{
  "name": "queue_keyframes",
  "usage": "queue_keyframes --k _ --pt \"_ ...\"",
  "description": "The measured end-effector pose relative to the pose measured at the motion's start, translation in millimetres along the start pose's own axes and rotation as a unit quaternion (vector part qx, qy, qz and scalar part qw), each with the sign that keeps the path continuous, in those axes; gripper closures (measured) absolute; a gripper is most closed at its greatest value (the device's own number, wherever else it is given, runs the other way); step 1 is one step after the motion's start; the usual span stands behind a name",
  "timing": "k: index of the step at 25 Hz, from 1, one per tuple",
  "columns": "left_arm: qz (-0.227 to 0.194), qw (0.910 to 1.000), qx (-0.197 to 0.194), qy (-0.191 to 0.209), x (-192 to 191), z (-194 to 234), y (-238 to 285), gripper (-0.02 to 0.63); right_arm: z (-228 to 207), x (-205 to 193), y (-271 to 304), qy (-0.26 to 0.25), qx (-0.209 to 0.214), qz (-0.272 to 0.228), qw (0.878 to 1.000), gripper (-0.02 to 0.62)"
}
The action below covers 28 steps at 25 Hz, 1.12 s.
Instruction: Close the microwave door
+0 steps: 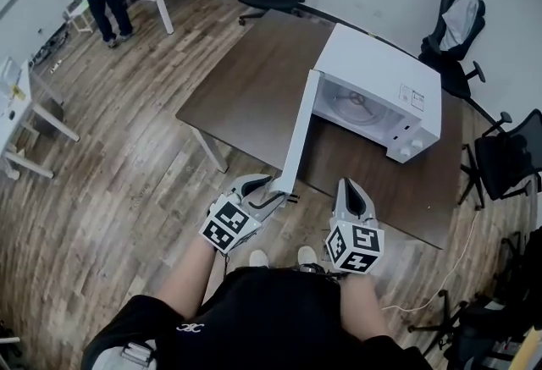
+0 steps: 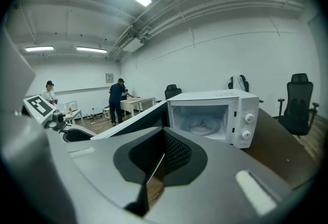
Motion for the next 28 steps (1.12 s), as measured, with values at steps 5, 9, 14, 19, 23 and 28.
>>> queue_keyframes --k 5,9,14,19,23,28 --pt "-0.007 0.9995 -0.028 -0.009 3.5 -9.5 12.4 0.388 -18.1 -1.8 -15.5 0.007 -0.026 -0.003 1.0 0.588" --pt "-0.003 0.9986 -0.054 -0.001 8.1 -22.5 28.0 0.39 -37.7 -7.3 -29.9 0.012 -0.05 -0.002 0.999 0.588" --pt "0.006 0.9966 -0.08 0.019 15.5 -37.2 46.9 0.387 -63.9 -9.3 -46.3 0.021 -0.076 -0.008 0.997 0.588" --pt "0.007 0.9949 -0.097 0.026 24.1 -55.7 68.6 0.399 -91.2 -11.8 -60.8 0.028 -0.097 -0.011 0.995 0.588" --pt "0.011 0.994 -0.103 0.035 34.1 -69.3 85.1 0.397 -113.2 -12.2 -76.2 0.034 -0.115 -0.013 0.993 0.588" --pt "0.019 0.9948 -0.091 0.042 44.3 -83.0 111.5 0.396 -145.3 -11.5 -89.9 0.04 -0.133 -0.016 0.99 0.588"
Point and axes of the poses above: the fingertips, and each gripper's own axes: y forward along the fingers, z to its left, x out of its top, the point moved 3 cm from there along -y, backward along the fingers, and after that the axes turned 1 degree about -y, right-handed, at the moved point
